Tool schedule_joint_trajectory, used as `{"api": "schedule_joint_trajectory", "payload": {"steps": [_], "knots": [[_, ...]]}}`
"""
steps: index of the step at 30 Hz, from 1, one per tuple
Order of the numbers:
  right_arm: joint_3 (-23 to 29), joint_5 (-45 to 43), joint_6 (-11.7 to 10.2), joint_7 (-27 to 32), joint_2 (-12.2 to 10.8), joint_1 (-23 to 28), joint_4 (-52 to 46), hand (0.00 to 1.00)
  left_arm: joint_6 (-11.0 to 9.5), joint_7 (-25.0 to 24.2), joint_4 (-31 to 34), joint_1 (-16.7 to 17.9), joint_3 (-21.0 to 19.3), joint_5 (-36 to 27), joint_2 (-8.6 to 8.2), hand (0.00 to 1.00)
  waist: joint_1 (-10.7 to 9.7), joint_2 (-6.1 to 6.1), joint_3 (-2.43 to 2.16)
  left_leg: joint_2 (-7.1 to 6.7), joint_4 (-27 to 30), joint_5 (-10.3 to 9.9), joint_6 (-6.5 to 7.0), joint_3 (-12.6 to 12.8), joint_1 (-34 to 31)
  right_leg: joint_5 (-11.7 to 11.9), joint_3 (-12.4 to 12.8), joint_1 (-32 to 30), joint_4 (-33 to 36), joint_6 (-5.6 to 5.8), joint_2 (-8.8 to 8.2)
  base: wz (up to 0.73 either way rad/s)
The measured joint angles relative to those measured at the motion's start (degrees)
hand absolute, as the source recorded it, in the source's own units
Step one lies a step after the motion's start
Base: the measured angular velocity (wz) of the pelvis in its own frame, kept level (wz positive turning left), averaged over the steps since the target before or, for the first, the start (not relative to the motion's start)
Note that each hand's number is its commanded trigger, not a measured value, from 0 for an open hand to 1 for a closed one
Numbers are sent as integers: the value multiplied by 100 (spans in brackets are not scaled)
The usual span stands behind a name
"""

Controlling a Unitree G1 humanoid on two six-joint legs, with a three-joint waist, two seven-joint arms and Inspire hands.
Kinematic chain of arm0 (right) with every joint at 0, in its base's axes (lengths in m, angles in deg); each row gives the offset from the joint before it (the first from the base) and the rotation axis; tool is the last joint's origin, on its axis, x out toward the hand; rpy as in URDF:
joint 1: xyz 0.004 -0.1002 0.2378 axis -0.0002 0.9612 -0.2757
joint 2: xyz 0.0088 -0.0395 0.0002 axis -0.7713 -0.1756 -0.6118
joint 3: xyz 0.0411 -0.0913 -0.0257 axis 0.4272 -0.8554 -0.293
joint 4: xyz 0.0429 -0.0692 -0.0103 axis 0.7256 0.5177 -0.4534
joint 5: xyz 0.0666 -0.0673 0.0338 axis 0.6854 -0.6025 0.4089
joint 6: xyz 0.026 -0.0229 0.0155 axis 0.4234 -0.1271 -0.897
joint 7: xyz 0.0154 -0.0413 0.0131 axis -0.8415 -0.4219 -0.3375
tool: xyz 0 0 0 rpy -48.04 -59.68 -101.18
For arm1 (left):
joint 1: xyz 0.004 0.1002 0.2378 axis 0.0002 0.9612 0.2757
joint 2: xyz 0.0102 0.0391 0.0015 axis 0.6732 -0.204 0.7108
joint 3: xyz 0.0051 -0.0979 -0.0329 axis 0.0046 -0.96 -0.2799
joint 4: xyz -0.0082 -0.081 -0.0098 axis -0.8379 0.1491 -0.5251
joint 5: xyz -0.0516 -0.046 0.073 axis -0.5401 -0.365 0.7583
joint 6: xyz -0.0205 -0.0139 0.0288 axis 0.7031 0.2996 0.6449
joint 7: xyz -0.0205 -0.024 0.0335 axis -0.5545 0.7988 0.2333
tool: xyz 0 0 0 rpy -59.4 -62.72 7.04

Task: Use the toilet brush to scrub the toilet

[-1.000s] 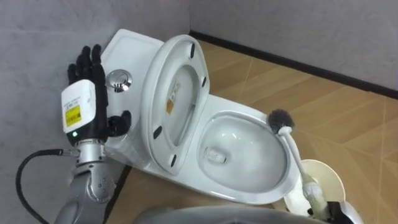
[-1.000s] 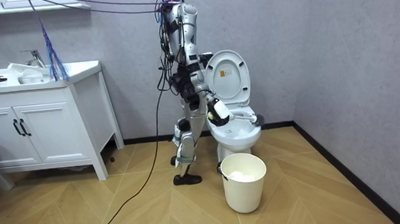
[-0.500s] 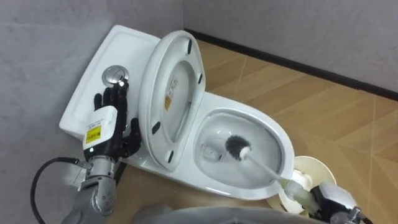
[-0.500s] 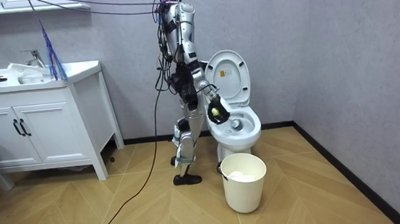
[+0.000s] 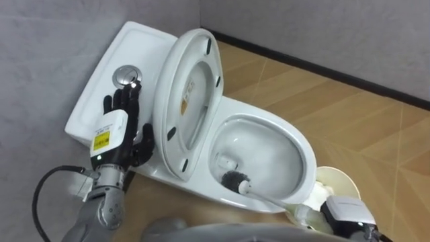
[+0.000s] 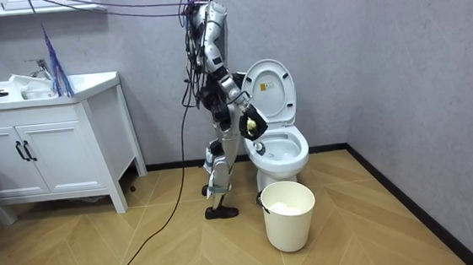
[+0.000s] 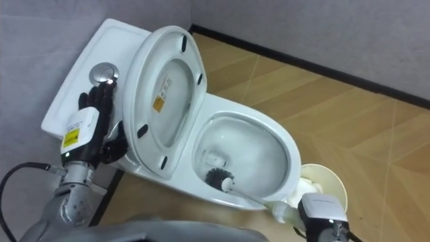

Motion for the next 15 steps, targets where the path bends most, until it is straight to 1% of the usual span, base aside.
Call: {"api": "schedule_joint_trajectory", "payload": {"steps": [3,4,5,6,7,8,10,11,12,13,14,15], "knots": [[0,183,-4,32,6,-132,235,100,-7,-25,-12,-106,-2,-5,16,0,18,-49,2,1,116,-1,0,-22,-115,16,-11,-56,4,-25,-1,1],[1,244,-12,77,11,-247,381,100,-6,-56,-2,-148,3,-53,26,0,11,-57,5,11,158,-1,0,-21,-183,34,-11,-107,14,-35,4,0],[1,275,-25,90,11,-316,460,100,-11,-60,0,-167,4,-120,29,0,9,-60,12,19,183,-1,0,-20,-213,49,-14,-127,18,-41,10,-4],[1,327,-57,132,13,-504,623,100,-31,-64,1,-220,4,-268,36,0,6,-43,12,32,257,-1,1,-10,-302,56,-19,-210,70,-46,14,0],[1,342,-67,161,15,-573,703,100,-37,-65,1,-252,4,-317,38,0,1,-21,13,38,275,-1,0,-10,-326,57,-20,-244,108,-47,14,0],[1,374,-100,226,16,-774,894,100,-46,-71,-13,-308,5,-327,45,0,1,-33,20,45,311,-1,1,-12,-388,65,-35,-289,131,-59,14,5],[-4,669,-271,381,92,-1207,1391,100,-148,-69,-193,-537,28,-474,76,0,6,27,51,52,429,-4,4,-46,-564,70,-92,-403,224,-66,6,9],[-4,725,-300,402,127,-1348,1503,100,-181,-70,-233,-606,31,-501,78,0,14,45,61,55,449,-4,5,-55,-636,74,-97,-460,258,-72,7,10],[-5,809,-315,421,186,-1645,1646,100,-234,-66,-339,-754,51,-499,107,0,15,89,96,53,504,4,18,-87,-781,80,-119,-613,360,-82,-7,11],[-5,908,-351,494,261,-2031,1912,100,-328,-47,-514,-972,122,-504,160,0,10,154,130,55,647,6,21,-136,-995,84,-165,-794,477,-90,-17,13],[-7,946,-379,553,295,-2218,2045,100,-375,-41,-590,-1078,180,-505,199,0,19,190,149,57,711,7,22,-150,-1099,84,-171,-889,541,-93,-18,13],[-37,1045,-376,640,362,-2583,2248,100,-438,-23,-719,-1300,257,-550,232,0,42,245,175,52,808,31,39,-167,-1291,83,-187,-1093,684,-97,-41,14]]}}
